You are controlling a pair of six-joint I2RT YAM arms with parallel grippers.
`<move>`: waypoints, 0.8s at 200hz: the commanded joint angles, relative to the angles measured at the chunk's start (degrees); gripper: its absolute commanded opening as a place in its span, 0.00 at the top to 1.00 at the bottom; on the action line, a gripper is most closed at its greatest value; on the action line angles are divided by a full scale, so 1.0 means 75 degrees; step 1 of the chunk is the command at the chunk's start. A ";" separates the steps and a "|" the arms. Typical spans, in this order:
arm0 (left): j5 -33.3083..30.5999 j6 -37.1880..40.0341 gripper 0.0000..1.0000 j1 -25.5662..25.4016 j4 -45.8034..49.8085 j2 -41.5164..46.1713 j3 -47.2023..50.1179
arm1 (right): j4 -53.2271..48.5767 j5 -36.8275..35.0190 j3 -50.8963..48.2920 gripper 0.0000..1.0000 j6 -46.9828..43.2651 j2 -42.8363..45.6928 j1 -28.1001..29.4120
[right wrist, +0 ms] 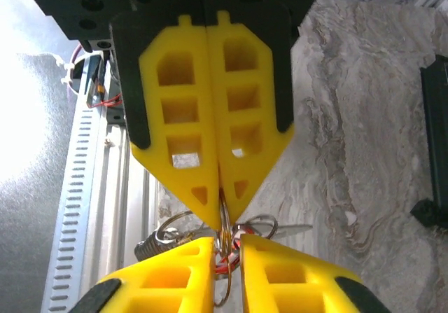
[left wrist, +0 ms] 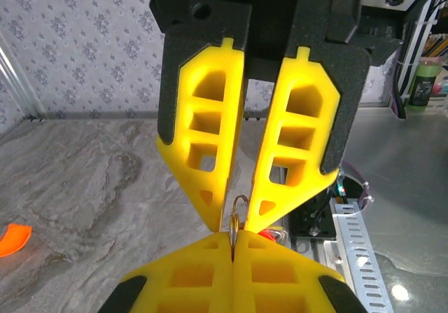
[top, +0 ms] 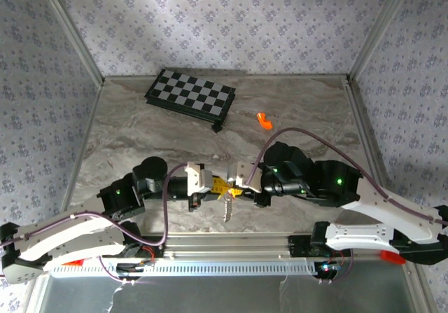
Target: Put the keys on the keyring
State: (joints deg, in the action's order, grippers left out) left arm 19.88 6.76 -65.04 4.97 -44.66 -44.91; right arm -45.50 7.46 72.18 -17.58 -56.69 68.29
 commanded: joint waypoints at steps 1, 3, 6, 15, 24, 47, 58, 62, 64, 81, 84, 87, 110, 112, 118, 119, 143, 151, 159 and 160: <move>0.0426 -0.0210 1.00 -0.0047 -0.0828 0.0225 -0.0015 | 0.0393 0.0171 -0.0165 0.77 0.0267 0.0318 0.0047; 0.0436 -0.0216 1.00 -0.0047 -0.0851 0.0228 -0.0013 | 0.0406 0.0175 -0.0179 0.77 0.0284 0.0328 0.0047; 0.0445 -0.0222 1.00 -0.0047 -0.0873 0.0227 -0.0002 | 0.0425 0.0190 -0.0179 0.77 0.0298 0.0354 0.0047; 0.0475 -0.0224 1.00 -0.0047 -0.0908 0.0237 -0.0001 | 0.0441 0.0180 -0.0179 0.78 0.0339 0.0389 0.0047; 0.0490 -0.0245 1.00 -0.0047 -0.0947 0.0253 0.0012 | 0.0436 0.0160 -0.0179 0.80 0.0362 0.0420 0.0047; 0.0559 -0.0303 1.00 -0.0048 -0.1116 0.0275 0.0057 | 0.0365 0.0111 -0.0156 0.88 0.0387 0.0436 0.0047; 0.0571 -0.0324 1.00 -0.0047 -0.1165 0.0284 0.0077 | 0.0330 0.0114 -0.0144 0.91 0.0396 0.0444 0.0047; 0.0573 -0.0328 1.00 -0.0047 -0.1170 0.0289 0.0084 | 0.0335 0.0118 -0.0161 0.92 0.0383 0.0429 0.0047; 0.0572 -0.0328 1.00 -0.0053 -0.1176 0.0294 0.0088 | 0.0327 0.0124 -0.0157 0.93 0.0378 0.0429 0.0047; 0.0575 -0.0339 1.00 -0.0044 -0.1202 0.0295 0.0086 | 0.0303 0.0165 -0.0189 0.96 0.0377 0.0417 0.0048; 0.0577 -0.0336 1.00 -0.0047 -0.1205 0.0295 0.0085 | 0.0293 0.0165 -0.0196 0.97 0.0376 0.0421 0.0050; 0.0571 -0.0330 1.00 -0.0047 -0.1211 0.0305 0.0082 | 0.0279 0.0155 -0.0202 0.97 0.0386 0.0420 0.0053; 0.0573 -0.0315 1.00 -0.0047 -0.1299 0.0362 0.0093 | 0.0227 0.0118 -0.0290 0.99 0.0471 0.0434 0.0047; 0.0572 -0.0310 1.00 -0.0047 -0.1320 0.0376 0.0107 | 0.0235 0.0118 -0.0301 0.99 0.0482 0.0442 0.0056; 0.0573 -0.0327 1.00 -0.0047 -0.1392 0.0397 0.0128 | 0.0241 0.0125 -0.0328 0.98 0.0496 0.0463 0.0047; 0.0572 -0.0327 1.00 -0.0047 -0.1403 0.0411 0.0134 | 0.0242 0.0127 -0.0329 0.98 0.0500 0.0466 0.0047; 0.0682 -0.0406 1.00 -0.0047 -0.1794 0.0519 0.0233 | 0.0318 0.0188 -0.0442 0.94 0.0528 0.0572 0.0047; 0.0738 -0.0454 1.00 -0.0047 -0.1918 0.0518 0.0242 | 0.0352 0.0210 -0.0449 0.93 0.0540 0.0614 0.0047; 0.0816 -0.0509 1.00 -0.0047 -0.2016 0.0511 0.0231 | 0.0392 0.0262 -0.0449 0.92 0.0540 0.0665 0.0046; 0.0823 -0.0524 1.00 -0.0047 -0.2019 0.0508 0.0221 | 0.0393 0.0272 -0.0449 0.91 0.0540 0.0666 0.0046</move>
State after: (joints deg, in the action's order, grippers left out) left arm 22.31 4.80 -65.04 -1.32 -42.50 -42.19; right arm -41.91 9.23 69.58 -14.37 -53.06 68.58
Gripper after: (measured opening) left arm 0.047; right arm 0.072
